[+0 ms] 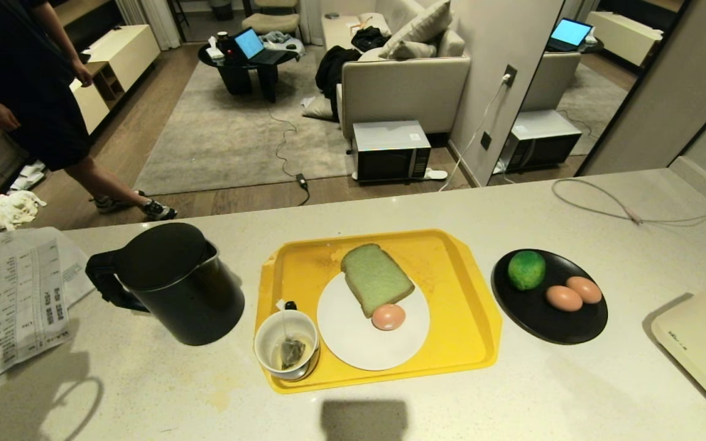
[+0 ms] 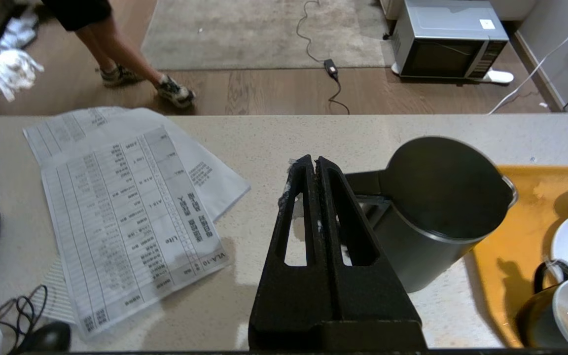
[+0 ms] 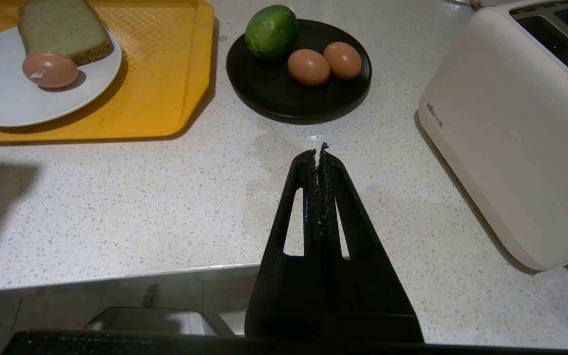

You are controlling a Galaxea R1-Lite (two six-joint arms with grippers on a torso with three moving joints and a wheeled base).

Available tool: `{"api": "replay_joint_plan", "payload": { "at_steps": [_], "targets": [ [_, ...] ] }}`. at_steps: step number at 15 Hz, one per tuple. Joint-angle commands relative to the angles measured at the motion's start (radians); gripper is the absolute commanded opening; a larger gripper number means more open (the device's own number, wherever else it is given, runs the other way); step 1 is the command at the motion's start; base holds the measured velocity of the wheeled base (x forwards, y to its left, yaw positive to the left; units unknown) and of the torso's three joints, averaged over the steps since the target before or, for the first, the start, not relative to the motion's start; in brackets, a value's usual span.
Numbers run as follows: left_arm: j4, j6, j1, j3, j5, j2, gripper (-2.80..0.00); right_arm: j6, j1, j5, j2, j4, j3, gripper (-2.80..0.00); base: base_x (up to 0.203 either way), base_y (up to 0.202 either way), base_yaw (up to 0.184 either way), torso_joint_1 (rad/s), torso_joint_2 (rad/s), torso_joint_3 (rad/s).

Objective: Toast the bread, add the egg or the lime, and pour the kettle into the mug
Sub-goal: Pick up the kettle

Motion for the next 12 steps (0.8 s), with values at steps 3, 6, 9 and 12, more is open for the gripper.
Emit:
{"api": "replay_joint_plan", "payload": {
  "at_steps": [3, 6, 9, 12],
  "targets": [
    [-0.264, 0.084, -0.015, 0.184, -0.025, 0.014, -2.80, 0.000, 0.000, 0.000, 0.001, 0.000, 0.002, -2.80, 0.000, 0.000, 0.000, 0.000, 0.00, 0.000],
    [-0.290, 0.101, -0.031, 0.256, -0.028, 0.021, -2.80, 0.000, 0.000, 0.000, 0.001, 0.000, 0.002, -2.80, 0.000, 0.000, 0.000, 0.000, 0.00, 0.000],
    [-0.398, 0.113, -0.129, 0.370, 0.005, 0.020, -2.80, 0.000, 0.000, 0.000, 0.001, 0.000, 0.002, -2.80, 0.000, 0.000, 0.000, 0.000, 0.00, 0.000],
    [-0.476, 0.154, -0.147, 0.491, 0.012, 0.040, -2.80, 0.000, 0.000, 0.000, 0.001, 0.000, 0.002, -2.80, 0.000, 0.000, 0.000, 0.000, 0.00, 0.000]
  ]
}}
